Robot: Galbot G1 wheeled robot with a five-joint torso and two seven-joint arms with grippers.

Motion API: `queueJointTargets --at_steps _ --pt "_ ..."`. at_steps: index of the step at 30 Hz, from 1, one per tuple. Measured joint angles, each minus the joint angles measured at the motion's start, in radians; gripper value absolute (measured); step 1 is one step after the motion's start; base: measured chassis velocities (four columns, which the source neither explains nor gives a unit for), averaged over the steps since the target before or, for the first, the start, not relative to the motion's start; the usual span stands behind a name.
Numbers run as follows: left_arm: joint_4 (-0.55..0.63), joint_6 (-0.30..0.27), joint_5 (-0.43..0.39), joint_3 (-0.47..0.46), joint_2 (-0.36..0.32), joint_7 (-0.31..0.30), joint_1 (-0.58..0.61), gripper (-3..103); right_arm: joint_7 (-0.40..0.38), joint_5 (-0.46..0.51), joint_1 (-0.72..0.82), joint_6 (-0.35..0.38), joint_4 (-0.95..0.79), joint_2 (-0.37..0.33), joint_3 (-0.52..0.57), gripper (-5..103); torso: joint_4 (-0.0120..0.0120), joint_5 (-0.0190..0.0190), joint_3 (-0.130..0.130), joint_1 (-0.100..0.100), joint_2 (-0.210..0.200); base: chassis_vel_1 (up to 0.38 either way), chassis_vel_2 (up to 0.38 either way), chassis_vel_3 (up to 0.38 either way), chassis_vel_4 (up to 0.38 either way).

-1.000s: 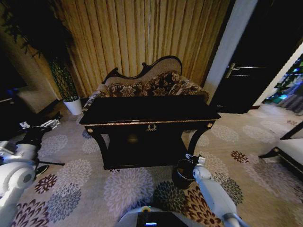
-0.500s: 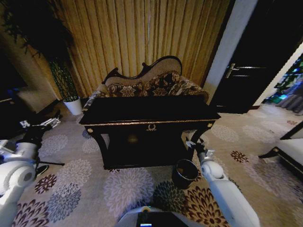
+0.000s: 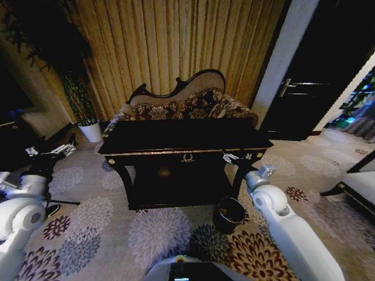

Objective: Move to the front of the table and place the trash on the table into the trash bin.

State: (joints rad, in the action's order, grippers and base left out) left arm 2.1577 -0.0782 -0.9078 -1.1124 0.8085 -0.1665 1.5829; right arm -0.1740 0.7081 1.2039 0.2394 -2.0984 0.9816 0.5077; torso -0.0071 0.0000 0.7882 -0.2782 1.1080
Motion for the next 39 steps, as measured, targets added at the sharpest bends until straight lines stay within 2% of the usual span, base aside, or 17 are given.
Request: queueJointTargets --at_steps 5,8,12,28,39 --pt "0.004 -0.022 -0.008 0.0 -0.001 -0.007 -0.002 100 -0.001 0.0 0.005 0.004 -0.026 -0.007 0.016 100 0.0 0.0 0.0 0.0 0.0 0.0 0.0 0.0 0.0" --pt "0.018 -0.075 -0.021 0.003 0.003 -0.031 -0.003 100 -0.004 0.001 0.01 0.005 -0.042 -0.013 0.025 100 -0.0001 0.0 0.0 0.0 0.0 0.0 0.0 0.0 0.0" --pt "0.026 -0.109 -0.024 0.0 0.009 -0.037 0.001 100 -0.004 0.002 0.016 0.005 -0.048 -0.02 0.037 100 0.0 0.0 0.0 0.0 0.0 0.0 0.0 0.0 0.0" --pt "0.029 -0.103 -0.014 -0.001 0.008 -0.034 0.005 100 -0.003 0.003 0.032 0.002 -0.057 -0.025 0.055 100 -0.0001 0.0 0.0 0.0 0.0 0.004 -0.002 -0.002 0.003" --pt "0.031 -0.083 0.005 -0.003 0.008 -0.02 0.019 100 -0.002 0.004 0.049 -0.002 -0.06 -0.023 0.077 100 0.0 -0.0002 0.0 0.0 0.0 0.098 -0.095 -0.101 0.101"
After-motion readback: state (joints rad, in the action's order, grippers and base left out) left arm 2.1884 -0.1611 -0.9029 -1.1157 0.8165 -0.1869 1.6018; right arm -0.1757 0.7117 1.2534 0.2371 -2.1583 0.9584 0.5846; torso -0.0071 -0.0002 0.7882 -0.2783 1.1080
